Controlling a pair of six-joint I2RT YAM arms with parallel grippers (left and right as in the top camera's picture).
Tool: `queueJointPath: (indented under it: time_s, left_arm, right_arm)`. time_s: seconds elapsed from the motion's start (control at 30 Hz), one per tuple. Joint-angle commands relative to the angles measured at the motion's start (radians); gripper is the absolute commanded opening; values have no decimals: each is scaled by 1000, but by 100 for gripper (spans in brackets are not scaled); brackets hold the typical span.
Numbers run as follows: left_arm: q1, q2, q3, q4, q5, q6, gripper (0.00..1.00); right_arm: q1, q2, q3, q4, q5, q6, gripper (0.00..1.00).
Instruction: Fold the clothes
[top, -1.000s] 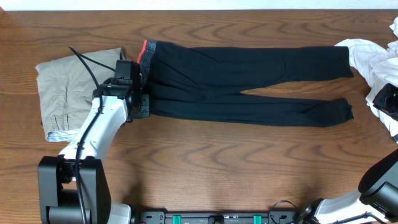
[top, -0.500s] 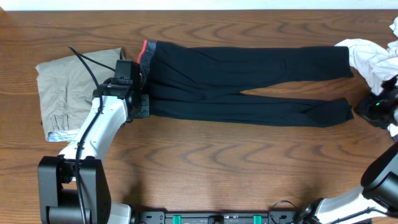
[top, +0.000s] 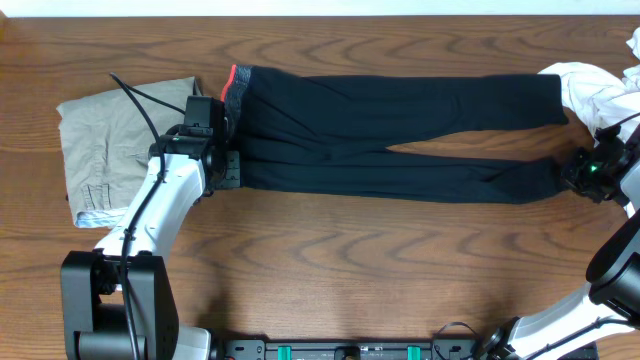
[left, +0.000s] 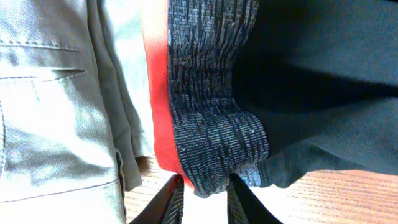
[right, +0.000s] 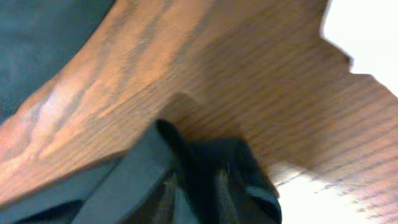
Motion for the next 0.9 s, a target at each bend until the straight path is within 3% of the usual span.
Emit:
queueJointPath:
  time_s: [0.0, 0.3, 0.53, 0.67, 0.8, 0.87]
  left_arm:
    - [6, -3, -4, 8, -1, 10, 24]
    - [6, -3, -4, 21, -1, 9, 24]
    - [6, -3, -4, 23, -1, 10, 24]
    - [6, -3, -4, 24, -1, 10, 24]
    - [6, -3, -4, 23, -1, 10, 24]
    - [6, -3, -4, 25, -1, 9, 24]
  right_arm:
    - [9, 5, 0, 11, -117, -5, 3]
    - [7, 4, 184, 79, -321, 50, 1]
    - [-12, 4, 330, -120, -303, 40, 4]
    - [-24, 5, 322, -361, -72, 36, 8]
    - [-24, 5, 274, -531, 331, 54, 32]
    - [-27, 5, 245, -529, 449, 114, 33]
